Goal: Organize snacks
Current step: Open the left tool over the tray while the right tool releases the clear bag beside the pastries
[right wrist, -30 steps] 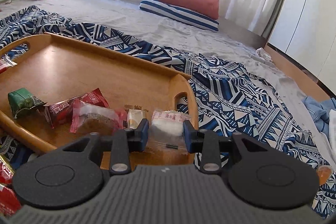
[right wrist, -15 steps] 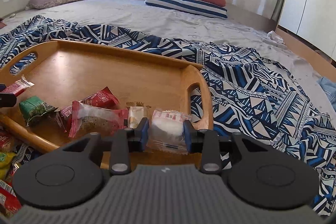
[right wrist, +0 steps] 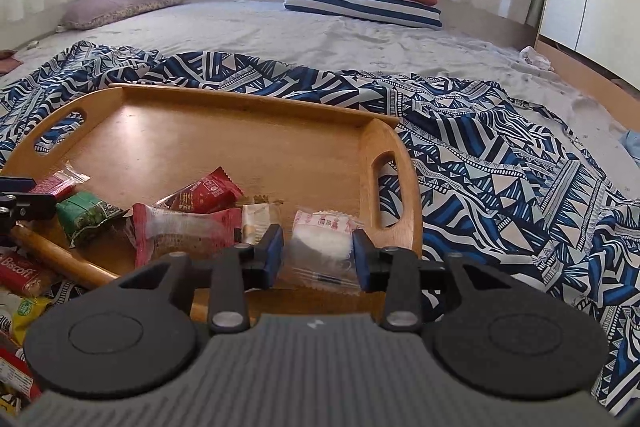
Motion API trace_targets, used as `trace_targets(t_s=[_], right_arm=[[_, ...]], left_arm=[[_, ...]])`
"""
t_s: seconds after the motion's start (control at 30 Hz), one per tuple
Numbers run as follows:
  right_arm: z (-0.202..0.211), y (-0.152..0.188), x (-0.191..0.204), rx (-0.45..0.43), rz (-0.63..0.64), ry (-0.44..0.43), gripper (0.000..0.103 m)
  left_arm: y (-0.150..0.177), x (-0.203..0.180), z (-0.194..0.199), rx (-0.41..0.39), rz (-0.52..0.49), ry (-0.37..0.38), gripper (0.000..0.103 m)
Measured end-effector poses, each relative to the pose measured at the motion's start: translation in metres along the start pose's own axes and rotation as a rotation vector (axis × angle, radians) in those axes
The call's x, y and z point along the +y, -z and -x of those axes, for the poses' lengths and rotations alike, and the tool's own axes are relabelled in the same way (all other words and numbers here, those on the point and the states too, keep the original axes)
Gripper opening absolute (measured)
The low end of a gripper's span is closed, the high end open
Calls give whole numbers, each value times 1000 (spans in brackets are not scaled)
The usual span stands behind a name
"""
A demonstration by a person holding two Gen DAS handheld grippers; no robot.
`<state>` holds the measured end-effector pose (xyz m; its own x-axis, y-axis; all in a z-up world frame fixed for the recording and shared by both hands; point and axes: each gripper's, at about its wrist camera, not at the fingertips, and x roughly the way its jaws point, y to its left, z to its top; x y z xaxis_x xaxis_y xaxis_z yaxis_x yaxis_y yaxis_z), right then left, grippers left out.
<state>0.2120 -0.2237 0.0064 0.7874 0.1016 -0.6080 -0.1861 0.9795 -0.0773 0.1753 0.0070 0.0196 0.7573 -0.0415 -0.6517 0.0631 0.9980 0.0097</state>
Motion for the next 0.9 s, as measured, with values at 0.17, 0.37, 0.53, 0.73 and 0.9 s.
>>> trace_targets(t_s=[0.17, 0.37, 0.53, 0.73, 0.9], right_arm=[[1, 0, 0, 1, 2, 1, 46], [1, 0, 0, 0, 0, 1, 47], [1, 1, -1, 4, -10, -1, 49], [3, 1, -3, 3, -22, -5, 61], [11, 0, -1, -6, -18, -10, 61]], left_arm=[[0, 0, -1, 2, 3, 1, 32], [-1, 1, -5, 18, 11, 6, 33], [0, 0, -6, 21, 9, -2, 36], [0, 0, 1, 13, -1, -8, 52], [-1, 3, 12, 0, 7, 5, 71]])
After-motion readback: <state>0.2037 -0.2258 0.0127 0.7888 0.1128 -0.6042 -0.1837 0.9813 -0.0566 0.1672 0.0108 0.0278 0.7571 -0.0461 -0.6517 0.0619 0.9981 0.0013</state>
